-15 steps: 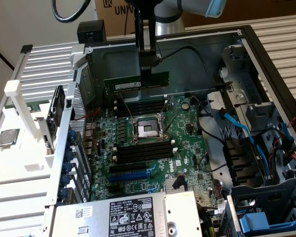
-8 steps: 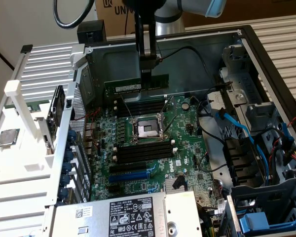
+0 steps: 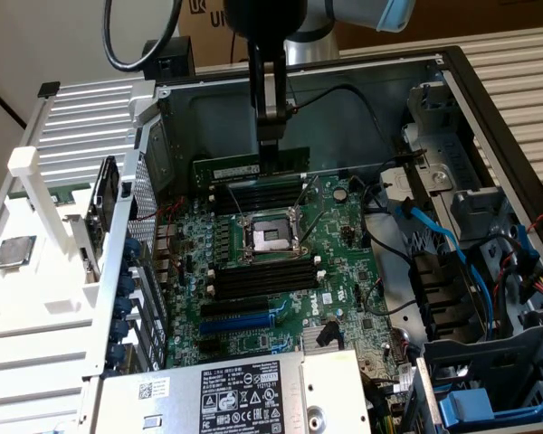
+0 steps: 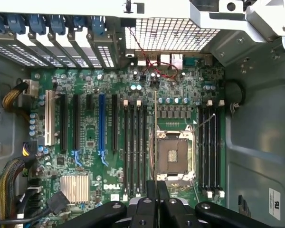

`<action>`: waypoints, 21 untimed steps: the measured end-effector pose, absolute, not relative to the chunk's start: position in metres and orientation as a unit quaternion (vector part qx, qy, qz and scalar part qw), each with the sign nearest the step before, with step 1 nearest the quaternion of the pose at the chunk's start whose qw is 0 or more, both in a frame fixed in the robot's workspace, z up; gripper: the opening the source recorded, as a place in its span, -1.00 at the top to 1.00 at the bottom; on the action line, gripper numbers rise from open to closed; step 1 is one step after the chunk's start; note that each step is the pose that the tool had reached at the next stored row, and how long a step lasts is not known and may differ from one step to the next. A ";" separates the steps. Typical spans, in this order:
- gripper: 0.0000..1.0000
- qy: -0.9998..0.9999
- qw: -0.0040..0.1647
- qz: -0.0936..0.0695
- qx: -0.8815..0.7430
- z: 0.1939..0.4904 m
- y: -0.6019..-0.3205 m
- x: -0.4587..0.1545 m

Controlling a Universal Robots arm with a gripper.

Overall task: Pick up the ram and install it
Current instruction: 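Insert the ram into the slot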

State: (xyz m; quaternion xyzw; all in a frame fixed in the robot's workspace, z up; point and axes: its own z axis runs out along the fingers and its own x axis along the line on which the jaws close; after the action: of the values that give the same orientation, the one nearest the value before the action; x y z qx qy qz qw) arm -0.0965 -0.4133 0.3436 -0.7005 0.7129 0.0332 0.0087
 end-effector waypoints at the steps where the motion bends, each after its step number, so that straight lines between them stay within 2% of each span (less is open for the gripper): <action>1: 0.76 0.713 0.009 0.034 -0.700 0.342 -0.414 -0.096; 11: 0.76 0.714 0.010 0.040 -0.699 0.325 -0.421 -0.090; 21: 0.76 0.719 -0.002 0.030 -0.694 0.310 -0.418 -0.088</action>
State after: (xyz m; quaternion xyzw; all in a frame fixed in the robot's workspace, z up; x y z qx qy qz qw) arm -0.0882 -0.4183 0.3097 -0.6939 0.7194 0.0303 -0.0022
